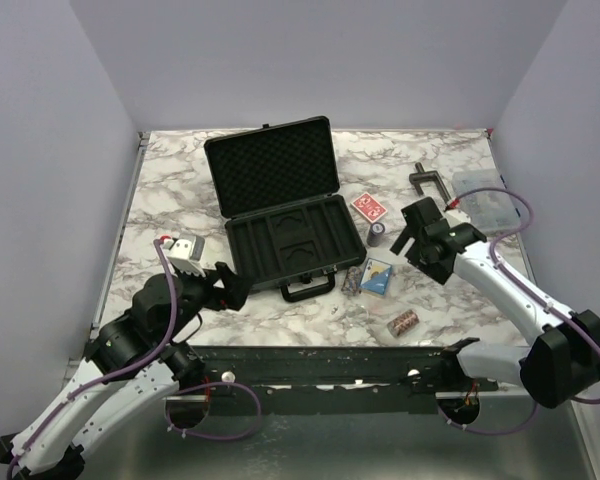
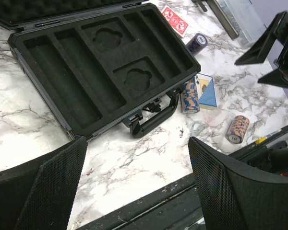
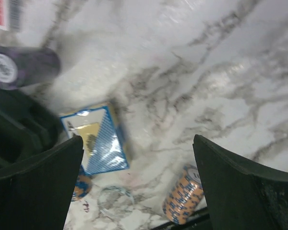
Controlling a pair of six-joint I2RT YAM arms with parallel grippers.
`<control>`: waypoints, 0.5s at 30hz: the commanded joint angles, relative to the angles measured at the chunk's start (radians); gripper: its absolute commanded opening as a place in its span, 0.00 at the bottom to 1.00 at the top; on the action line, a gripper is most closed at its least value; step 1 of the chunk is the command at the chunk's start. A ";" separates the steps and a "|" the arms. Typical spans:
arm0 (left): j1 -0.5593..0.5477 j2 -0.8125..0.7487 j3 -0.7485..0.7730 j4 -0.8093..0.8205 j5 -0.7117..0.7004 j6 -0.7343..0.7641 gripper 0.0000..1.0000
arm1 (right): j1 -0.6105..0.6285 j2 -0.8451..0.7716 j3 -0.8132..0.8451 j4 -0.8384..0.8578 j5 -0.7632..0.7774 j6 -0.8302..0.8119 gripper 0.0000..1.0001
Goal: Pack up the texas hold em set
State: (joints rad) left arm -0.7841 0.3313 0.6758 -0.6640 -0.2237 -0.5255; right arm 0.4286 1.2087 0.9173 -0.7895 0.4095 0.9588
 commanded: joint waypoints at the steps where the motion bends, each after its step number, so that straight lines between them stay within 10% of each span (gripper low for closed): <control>1: -0.006 -0.016 -0.011 -0.025 0.018 0.042 0.86 | 0.005 0.026 -0.034 -0.300 0.018 0.203 1.00; 15: -0.005 -0.031 -0.013 -0.026 0.018 0.047 0.86 | 0.006 -0.156 -0.272 -0.257 -0.194 0.241 1.00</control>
State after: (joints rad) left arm -0.7860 0.3191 0.6724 -0.6830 -0.2199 -0.4911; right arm 0.4290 1.0691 0.6937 -1.0531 0.2832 1.1587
